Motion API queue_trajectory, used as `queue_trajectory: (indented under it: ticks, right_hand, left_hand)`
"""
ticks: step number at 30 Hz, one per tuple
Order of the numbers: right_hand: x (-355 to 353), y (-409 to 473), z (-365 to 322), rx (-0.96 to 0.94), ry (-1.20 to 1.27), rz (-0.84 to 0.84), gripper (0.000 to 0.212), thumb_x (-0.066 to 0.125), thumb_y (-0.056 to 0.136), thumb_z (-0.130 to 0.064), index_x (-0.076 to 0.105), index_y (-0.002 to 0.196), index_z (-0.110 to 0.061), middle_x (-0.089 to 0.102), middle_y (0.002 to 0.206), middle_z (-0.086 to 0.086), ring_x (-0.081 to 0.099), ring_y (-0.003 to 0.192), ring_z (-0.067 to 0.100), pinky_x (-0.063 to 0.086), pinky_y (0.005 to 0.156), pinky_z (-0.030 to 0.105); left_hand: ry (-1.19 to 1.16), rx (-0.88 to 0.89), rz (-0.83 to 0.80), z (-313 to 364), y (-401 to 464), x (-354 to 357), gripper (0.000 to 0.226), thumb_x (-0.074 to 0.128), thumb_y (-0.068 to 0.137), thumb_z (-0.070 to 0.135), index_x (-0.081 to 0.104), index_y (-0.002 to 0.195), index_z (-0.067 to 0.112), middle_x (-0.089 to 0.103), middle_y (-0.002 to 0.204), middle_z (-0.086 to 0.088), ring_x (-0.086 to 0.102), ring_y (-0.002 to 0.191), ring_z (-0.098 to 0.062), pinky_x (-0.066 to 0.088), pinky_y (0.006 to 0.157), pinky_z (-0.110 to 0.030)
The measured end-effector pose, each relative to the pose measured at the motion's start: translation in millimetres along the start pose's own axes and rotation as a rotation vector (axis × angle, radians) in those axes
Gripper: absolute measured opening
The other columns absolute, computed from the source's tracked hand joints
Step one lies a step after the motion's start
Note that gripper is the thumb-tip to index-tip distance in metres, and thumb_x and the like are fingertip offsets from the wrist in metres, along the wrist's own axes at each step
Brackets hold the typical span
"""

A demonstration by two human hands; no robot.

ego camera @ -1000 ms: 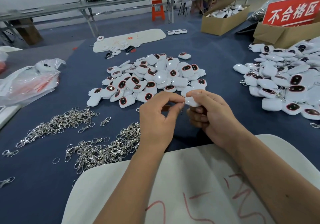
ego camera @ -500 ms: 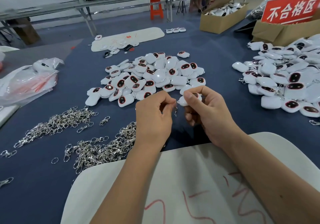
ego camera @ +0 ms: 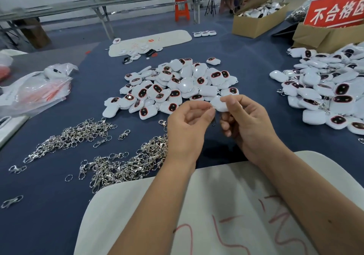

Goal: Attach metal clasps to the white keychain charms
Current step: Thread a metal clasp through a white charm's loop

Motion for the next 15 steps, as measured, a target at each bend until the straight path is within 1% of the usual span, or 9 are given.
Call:
queue_trajectory:
  ticks: [2,3,4,6,8,9,11,13,15]
  right_hand:
    - [-0.6,0.6,1.4,0.019,0.029,-0.016,0.031,0.072,0.086,-0.040,0.069,0.095,-0.011,0.059,0.063,0.000,0.053,0.051,0.013,0.045,0.047,0.021]
    - [-0.3,0.6,1.9,0.027,0.039,-0.025,0.030,0.073,0.087,-0.040,0.069,0.095,-0.011,0.060,0.064,0.001,0.054,0.052,0.013,0.046,0.048,0.021]
    - [0.1,1.0,2.0,0.034,0.049,-0.034,0.031,0.074,0.087,-0.040,0.069,0.097,-0.011,0.061,0.065,0.001,0.055,0.053,0.014,0.046,0.048,0.022]
    - [0.8,2.0,2.4,0.046,0.062,-0.048,0.036,0.077,0.086,-0.039,0.068,0.103,-0.009,0.064,0.067,0.003,0.059,0.057,0.015,0.047,0.049,0.022]
    - [0.5,3.0,3.4,0.054,0.046,-0.058,0.033,0.079,0.086,-0.032,0.068,0.107,-0.009,0.066,0.070,0.007,0.062,0.061,0.018,0.048,0.051,0.022]
    - [0.7,3.0,4.1,0.059,0.031,-0.063,0.031,0.079,0.087,-0.026,0.068,0.109,-0.009,0.068,0.072,0.009,0.063,0.063,0.021,0.048,0.052,0.022]
    - [1.5,2.5,5.2,0.071,0.016,-0.069,0.034,0.080,0.087,-0.017,0.066,0.115,-0.006,0.071,0.075,0.013,0.064,0.067,0.025,0.048,0.054,0.022]
    - [1.9,1.8,5.0,0.077,0.037,-0.067,0.039,0.079,0.084,-0.018,0.064,0.117,-0.003,0.071,0.076,0.014,0.067,0.068,0.024,0.048,0.054,0.022]
    - [2.1,2.1,3.9,0.084,0.057,-0.057,0.039,0.076,0.083,-0.021,0.064,0.115,-0.002,0.070,0.075,0.013,0.070,0.068,0.022,0.048,0.052,0.022]
  left_hand:
    - [-0.122,-0.123,-0.030,-5.0,-2.2,2.0,0.013,0.076,0.089,0.007,0.072,0.102,0.010,0.078,0.091,-0.015,0.072,0.087,-0.028,0.058,0.091,-0.040]
    - [-0.157,-0.155,-0.020,-5.9,-2.6,1.6,0.014,0.076,0.089,0.006,0.072,0.102,0.009,0.077,0.091,-0.018,0.072,0.086,-0.030,0.058,0.091,-0.042]
    - [-0.192,-0.173,0.003,-5.7,-2.7,0.3,0.014,0.076,0.088,0.004,0.072,0.101,0.007,0.077,0.090,-0.019,0.071,0.084,-0.028,0.058,0.088,-0.040]
    - [-0.267,-0.190,0.049,-5.2,-1.8,-1.4,0.012,0.075,0.087,0.000,0.072,0.098,0.006,0.076,0.084,-0.015,0.071,0.078,-0.022,0.057,0.076,-0.029]
    - [-0.330,-0.208,0.072,-4.8,-1.1,-1.6,0.010,0.071,0.089,-0.002,0.073,0.096,0.006,0.075,0.080,-0.012,0.069,0.075,-0.019,0.055,0.071,-0.023]
    - [-0.359,-0.225,0.085,-5.4,-0.7,-2.2,0.011,0.070,0.090,-0.003,0.073,0.096,0.006,0.074,0.081,-0.012,0.069,0.075,-0.019,0.055,0.071,-0.023]
    - [-0.400,-0.258,0.118,-7.0,0.3,-2.8,0.013,0.069,0.091,-0.004,0.071,0.099,0.006,0.074,0.082,-0.012,0.070,0.074,-0.018,0.057,0.072,-0.023]
    - [-0.377,-0.244,0.126,-8.1,0.7,-2.8,0.012,0.069,0.090,-0.005,0.071,0.096,0.005,0.075,0.079,-0.011,0.071,0.071,-0.017,0.058,0.070,-0.023]
    - [-0.275,-0.175,0.120,-8.1,1.7,-3.7,0.012,0.070,0.089,-0.006,0.071,0.089,0.006,0.075,0.075,-0.010,0.071,0.070,-0.018,0.058,0.069,-0.024]
Point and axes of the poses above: each hand's wrist, its own y-axis towards the middle knuckle, its own x-axis out of the palm, z = x × y, the point moved 3 cm from there along y, towards the middle knuckle
